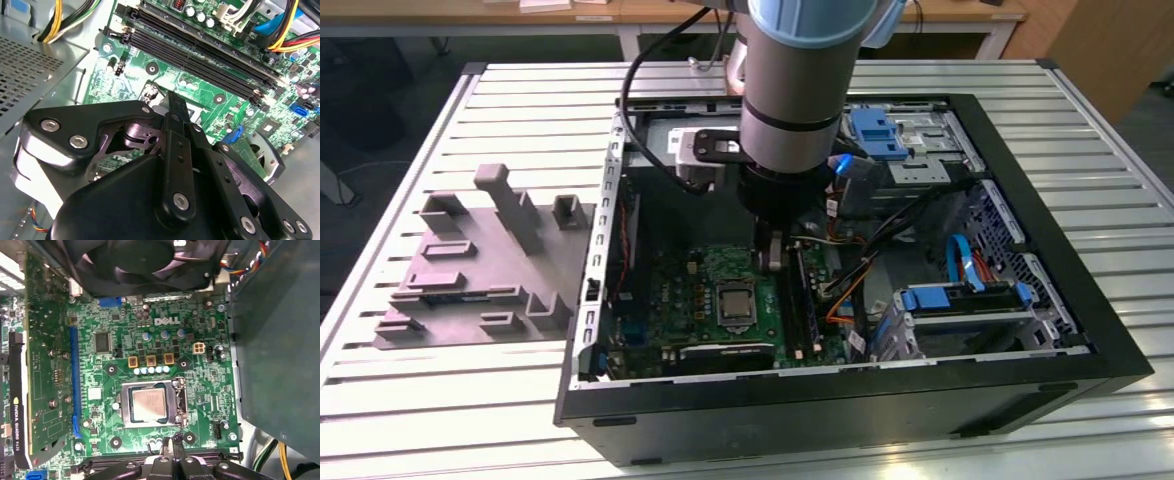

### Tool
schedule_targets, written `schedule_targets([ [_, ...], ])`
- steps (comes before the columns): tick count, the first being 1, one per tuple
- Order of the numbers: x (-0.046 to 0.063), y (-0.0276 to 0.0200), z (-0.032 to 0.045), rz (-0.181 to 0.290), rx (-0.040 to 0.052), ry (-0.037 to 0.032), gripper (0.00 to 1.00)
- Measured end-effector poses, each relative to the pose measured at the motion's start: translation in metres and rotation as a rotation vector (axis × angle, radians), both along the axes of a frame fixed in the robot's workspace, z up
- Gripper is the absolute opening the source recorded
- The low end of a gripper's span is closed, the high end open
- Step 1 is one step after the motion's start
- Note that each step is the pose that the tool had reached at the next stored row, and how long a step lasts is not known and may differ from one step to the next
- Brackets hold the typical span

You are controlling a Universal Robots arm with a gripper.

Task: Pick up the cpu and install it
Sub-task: 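Install the first cpu locking lever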

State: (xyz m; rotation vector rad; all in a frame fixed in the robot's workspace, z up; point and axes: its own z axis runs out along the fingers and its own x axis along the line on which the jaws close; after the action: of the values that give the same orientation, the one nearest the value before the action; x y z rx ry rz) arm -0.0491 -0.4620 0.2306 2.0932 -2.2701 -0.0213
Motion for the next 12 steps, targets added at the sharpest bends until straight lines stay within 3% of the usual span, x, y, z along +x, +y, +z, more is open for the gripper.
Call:
schedule_targets([
  [7,-0.0019,-0.0068,0.0000,0.020,-0.0012,-0.0001,0.11],
  [12,-0.0019,-0.0079,-0.0004,0.034,-0.0218,0.0003,0.11],
])
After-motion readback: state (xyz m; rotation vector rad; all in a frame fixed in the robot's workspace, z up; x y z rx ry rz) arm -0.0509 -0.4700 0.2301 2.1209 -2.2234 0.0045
